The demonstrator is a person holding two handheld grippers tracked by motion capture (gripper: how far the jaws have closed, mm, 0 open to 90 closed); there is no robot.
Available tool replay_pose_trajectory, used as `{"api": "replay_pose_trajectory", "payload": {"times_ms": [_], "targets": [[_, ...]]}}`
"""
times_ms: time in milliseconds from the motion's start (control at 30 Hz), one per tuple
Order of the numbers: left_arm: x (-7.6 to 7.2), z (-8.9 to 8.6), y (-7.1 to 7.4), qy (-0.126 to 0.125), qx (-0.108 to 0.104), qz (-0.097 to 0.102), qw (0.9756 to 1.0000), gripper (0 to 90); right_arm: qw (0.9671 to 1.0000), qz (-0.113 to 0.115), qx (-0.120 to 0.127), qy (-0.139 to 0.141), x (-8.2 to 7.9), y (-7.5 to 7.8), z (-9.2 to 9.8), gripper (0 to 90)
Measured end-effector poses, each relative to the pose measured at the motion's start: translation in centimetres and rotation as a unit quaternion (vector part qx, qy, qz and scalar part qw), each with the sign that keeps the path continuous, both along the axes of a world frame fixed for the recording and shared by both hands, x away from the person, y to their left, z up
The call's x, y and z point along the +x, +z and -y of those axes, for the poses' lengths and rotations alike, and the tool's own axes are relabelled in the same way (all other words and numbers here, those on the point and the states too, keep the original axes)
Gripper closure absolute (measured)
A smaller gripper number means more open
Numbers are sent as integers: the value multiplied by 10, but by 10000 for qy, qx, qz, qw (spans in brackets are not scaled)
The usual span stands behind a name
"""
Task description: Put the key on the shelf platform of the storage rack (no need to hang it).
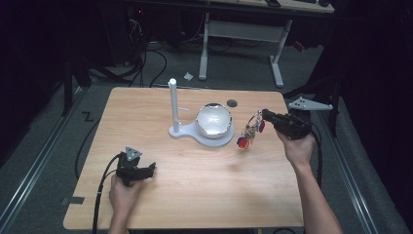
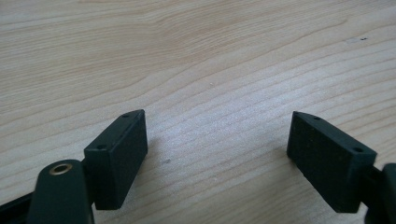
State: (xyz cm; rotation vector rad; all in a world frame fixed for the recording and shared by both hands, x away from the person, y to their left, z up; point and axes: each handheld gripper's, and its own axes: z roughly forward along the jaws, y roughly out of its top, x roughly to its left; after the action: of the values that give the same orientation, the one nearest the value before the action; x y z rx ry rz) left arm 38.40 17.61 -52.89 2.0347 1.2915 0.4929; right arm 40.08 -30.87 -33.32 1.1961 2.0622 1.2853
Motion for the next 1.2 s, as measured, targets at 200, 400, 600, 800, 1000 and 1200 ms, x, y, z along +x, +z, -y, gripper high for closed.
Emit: {"api": "replay_pose_trajectory", "payload": {"times_ms": [200,400,600,800,1000,1200], "targets": [[0,0,0,-1,1,-1,10000,206,9999,68,0,132,2,9,-7,889],[0,0,0,0,1,-1,10000,207,9997,86,26,225,6,16,-14,889],[0,0,0,-1,1,-1,10000,207,9993,140,51,349,9,24,-22,889],[0,0,0,-1,3,-2,10000,206,9988,159,68,465,14,33,-29,889],[0,0,0,-1,3,-1,10000,207,9984,167,69,530,17,39,-36,889],[0,0,0,-1,2,-1,10000,206,9979,174,33,622,23,44,-46,889]]}}
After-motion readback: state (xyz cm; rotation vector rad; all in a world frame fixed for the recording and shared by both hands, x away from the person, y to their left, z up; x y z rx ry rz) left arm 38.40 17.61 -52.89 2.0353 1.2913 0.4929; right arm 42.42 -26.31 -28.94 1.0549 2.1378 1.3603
